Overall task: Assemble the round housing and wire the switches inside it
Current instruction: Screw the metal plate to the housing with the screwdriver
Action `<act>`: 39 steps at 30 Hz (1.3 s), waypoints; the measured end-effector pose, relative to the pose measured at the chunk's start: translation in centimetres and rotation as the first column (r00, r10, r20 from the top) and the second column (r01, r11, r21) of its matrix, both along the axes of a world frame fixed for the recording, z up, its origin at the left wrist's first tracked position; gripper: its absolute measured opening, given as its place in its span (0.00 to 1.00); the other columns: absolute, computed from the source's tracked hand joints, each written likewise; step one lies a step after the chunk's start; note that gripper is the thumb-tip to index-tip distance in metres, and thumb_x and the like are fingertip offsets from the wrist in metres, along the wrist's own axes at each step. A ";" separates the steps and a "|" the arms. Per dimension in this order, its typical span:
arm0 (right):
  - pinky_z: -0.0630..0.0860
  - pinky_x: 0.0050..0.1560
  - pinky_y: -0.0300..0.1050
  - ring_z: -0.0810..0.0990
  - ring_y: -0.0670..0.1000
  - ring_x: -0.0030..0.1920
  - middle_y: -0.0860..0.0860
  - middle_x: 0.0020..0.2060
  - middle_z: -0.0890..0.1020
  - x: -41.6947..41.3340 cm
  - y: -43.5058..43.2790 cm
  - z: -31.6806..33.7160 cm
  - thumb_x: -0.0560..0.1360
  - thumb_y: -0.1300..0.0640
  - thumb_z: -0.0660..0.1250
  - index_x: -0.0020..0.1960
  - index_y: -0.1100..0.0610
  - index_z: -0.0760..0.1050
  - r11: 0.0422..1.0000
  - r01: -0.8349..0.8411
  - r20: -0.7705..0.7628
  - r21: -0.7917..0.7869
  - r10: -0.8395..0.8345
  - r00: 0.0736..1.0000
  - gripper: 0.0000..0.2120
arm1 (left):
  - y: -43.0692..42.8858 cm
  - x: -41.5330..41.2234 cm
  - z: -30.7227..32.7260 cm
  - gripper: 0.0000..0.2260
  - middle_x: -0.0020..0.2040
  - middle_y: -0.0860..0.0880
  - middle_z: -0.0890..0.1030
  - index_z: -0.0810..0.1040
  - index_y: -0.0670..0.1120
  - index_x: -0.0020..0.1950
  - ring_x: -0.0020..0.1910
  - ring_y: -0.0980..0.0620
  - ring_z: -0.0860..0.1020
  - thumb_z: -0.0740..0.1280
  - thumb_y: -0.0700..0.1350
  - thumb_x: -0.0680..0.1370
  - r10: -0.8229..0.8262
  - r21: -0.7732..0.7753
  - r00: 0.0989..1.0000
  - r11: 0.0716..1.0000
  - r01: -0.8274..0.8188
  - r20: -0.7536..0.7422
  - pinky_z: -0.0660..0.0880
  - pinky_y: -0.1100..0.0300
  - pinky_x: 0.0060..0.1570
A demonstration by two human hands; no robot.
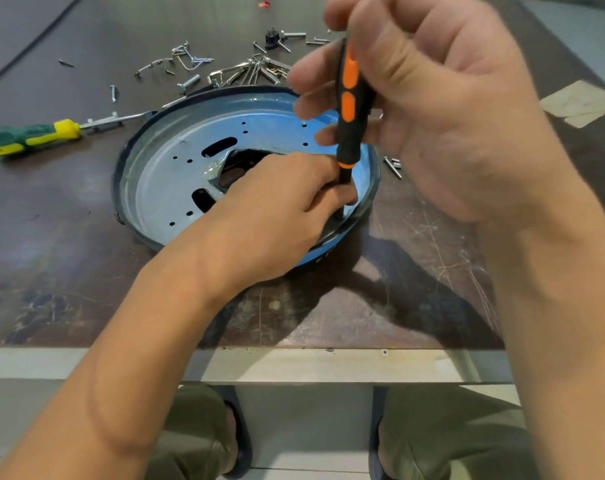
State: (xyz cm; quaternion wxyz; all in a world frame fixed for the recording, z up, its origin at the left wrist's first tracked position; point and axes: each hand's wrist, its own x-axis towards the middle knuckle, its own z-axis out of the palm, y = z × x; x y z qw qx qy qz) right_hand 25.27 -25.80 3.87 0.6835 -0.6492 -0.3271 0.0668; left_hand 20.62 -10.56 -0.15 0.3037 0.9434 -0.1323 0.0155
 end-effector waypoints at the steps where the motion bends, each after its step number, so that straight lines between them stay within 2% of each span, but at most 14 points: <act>1: 0.81 0.50 0.57 0.84 0.59 0.52 0.59 0.51 0.83 0.1 -0.3 0.1 0.85 0.59 0.55 0.62 0.63 0.72 0.999 -0.035 -0.017 -0.007 0.034 0.999 0.11 | 0.0 0.0 0.0 0.10 0.41 0.52 0.79 0.77 0.49 0.46 0.42 0.51 0.76 0.60 0.50 0.83 -0.003 0.007 1.000 1.000 0.003 0.006 0.71 0.51 0.44; 4: 0.79 0.56 0.62 0.83 0.60 0.52 0.59 0.51 0.83 0.3 -0.9 0.2 0.85 0.61 0.53 0.63 0.65 0.73 0.998 -0.068 -0.024 -0.015 0.067 0.997 0.13 | -0.1 0.0 0.0 0.10 0.41 0.52 0.78 0.76 0.50 0.46 0.43 0.48 0.75 0.59 0.50 0.83 -0.010 0.026 1.000 1.000 0.010 -0.015 0.73 0.47 0.46; 10: 0.81 0.43 0.53 0.83 0.55 0.45 0.58 0.43 0.83 0.3 0.0 0.1 0.78 0.61 0.69 0.50 0.61 0.78 0.991 0.117 -0.074 0.069 -0.112 0.991 0.03 | 0.1 -0.1 -0.2 0.09 0.46 0.53 0.81 0.77 0.52 0.50 0.47 0.49 0.78 0.58 0.52 0.82 -0.002 0.005 1.000 1.000 0.002 -0.028 0.76 0.46 0.48; 14: 0.82 0.41 0.54 0.81 0.70 0.45 0.63 0.41 0.79 0.1 0.9 -0.4 0.73 0.62 0.75 0.44 0.58 0.73 0.966 0.236 -0.037 0.106 -0.234 0.972 0.10 | 0.1 0.0 -0.2 0.08 0.48 0.54 0.82 0.78 0.52 0.51 0.49 0.49 0.79 0.59 0.52 0.82 0.003 -0.001 0.999 1.000 -0.003 -0.043 0.76 0.46 0.51; 16: 0.81 0.41 0.52 0.82 0.68 0.45 0.62 0.41 0.79 0.0 1.3 -0.6 0.74 0.63 0.73 0.45 0.58 0.72 0.973 0.193 -0.034 0.128 -0.190 0.981 0.09 | 0.2 0.0 -0.1 0.09 0.48 0.54 0.81 0.78 0.52 0.51 0.49 0.50 0.79 0.60 0.51 0.82 -0.014 -0.011 0.999 1.000 0.013 -0.049 0.76 0.46 0.51; 18: 0.81 0.45 0.53 0.84 0.60 0.45 0.60 0.43 0.82 -0.2 1.5 -0.6 0.79 0.60 0.66 0.50 0.59 0.73 0.988 0.091 -0.045 0.122 -0.086 0.995 0.03 | 0.2 0.0 -0.1 0.09 0.48 0.54 0.81 0.78 0.51 0.51 0.49 0.49 0.78 0.59 0.51 0.82 -0.024 0.003 0.999 1.000 0.025 -0.044 0.76 0.45 0.50; 21: 0.78 0.56 0.61 0.84 0.58 0.51 0.58 0.50 0.85 -0.1 1.0 -0.6 0.85 0.57 0.55 0.62 0.62 0.75 0.996 -0.002 -0.089 0.089 0.010 0.996 0.14 | 0.2 0.1 -0.2 0.09 0.47 0.53 0.80 0.77 0.51 0.50 0.49 0.47 0.78 0.58 0.51 0.82 -0.022 0.030 0.999 0.999 0.023 -0.036 0.75 0.46 0.49; 24: 0.75 0.61 0.66 0.83 0.59 0.52 0.61 0.52 0.84 0.0 0.5 -0.5 0.85 0.58 0.54 0.61 0.64 0.76 0.997 -0.013 -0.114 0.082 0.023 0.993 0.15 | 0.2 0.0 -0.2 0.09 0.46 0.53 0.80 0.77 0.51 0.49 0.48 0.48 0.77 0.59 0.50 0.82 -0.020 0.013 0.999 1.000 0.020 -0.029 0.75 0.46 0.48; 29: 0.81 0.52 0.59 0.82 0.56 0.49 0.58 0.47 0.83 0.1 0.2 -0.3 0.81 0.61 0.62 0.53 0.61 0.78 0.994 -0.063 -0.108 0.093 0.073 0.991 0.06 | 0.2 -0.1 -0.3 0.08 0.46 0.54 0.80 0.77 0.52 0.49 0.47 0.50 0.78 0.59 0.51 0.82 -0.009 0.002 0.999 1.000 0.009 -0.051 0.76 0.46 0.48; 31: 0.82 0.46 0.56 0.81 0.55 0.44 0.59 0.42 0.80 0.1 0.6 -0.4 0.77 0.63 0.69 0.48 0.61 0.76 0.991 0.023 -0.080 0.129 -0.013 0.997 0.02 | 0.1 -0.1 -0.3 0.08 0.45 0.54 0.80 0.77 0.53 0.48 0.45 0.52 0.78 0.60 0.52 0.82 0.002 0.020 0.999 1.000 -0.001 -0.035 0.76 0.47 0.47; 33: 0.82 0.42 0.54 0.81 0.56 0.39 0.61 0.38 0.76 0.2 1.1 -0.7 0.75 0.65 0.71 0.45 0.60 0.71 0.963 0.182 -0.065 0.197 -0.173 0.983 0.09 | -0.1 -0.1 -0.2 0.09 0.43 0.54 0.79 0.78 0.53 0.49 0.43 0.53 0.77 0.59 0.54 0.82 0.016 0.051 1.000 0.999 -0.015 -0.013 0.76 0.48 0.45; 35: 0.82 0.42 0.53 0.82 0.56 0.39 0.61 0.38 0.77 0.4 1.4 -1.1 0.76 0.66 0.70 0.46 0.60 0.69 0.946 0.212 -0.070 0.244 -0.201 0.977 0.09 | -0.1 -0.1 -0.2 0.09 0.43 0.54 0.79 0.78 0.53 0.49 0.43 0.53 0.77 0.60 0.54 0.82 0.021 0.047 1.000 0.999 -0.021 0.000 0.76 0.48 0.46; 38: 0.80 0.42 0.52 0.80 0.55 0.40 0.57 0.37 0.78 0.4 1.5 -1.4 0.81 0.62 0.63 0.51 0.61 0.71 0.966 0.132 -0.080 0.221 -0.117 0.990 0.02 | 0.0 0.0 -0.2 0.09 0.43 0.54 0.78 0.77 0.52 0.47 0.43 0.52 0.76 0.60 0.52 0.82 0.017 0.056 1.000 0.998 -0.017 0.007 0.75 0.47 0.46; 39: 0.80 0.43 0.52 0.80 0.55 0.41 0.56 0.37 0.78 0.3 1.5 -1.3 0.83 0.60 0.59 0.53 0.62 0.72 0.972 0.104 -0.090 0.212 -0.086 0.992 0.06 | 0.0 0.0 -0.2 0.09 0.43 0.54 0.78 0.78 0.51 0.47 0.43 0.51 0.76 0.60 0.52 0.82 0.016 0.057 1.000 0.998 -0.016 0.006 0.75 0.47 0.46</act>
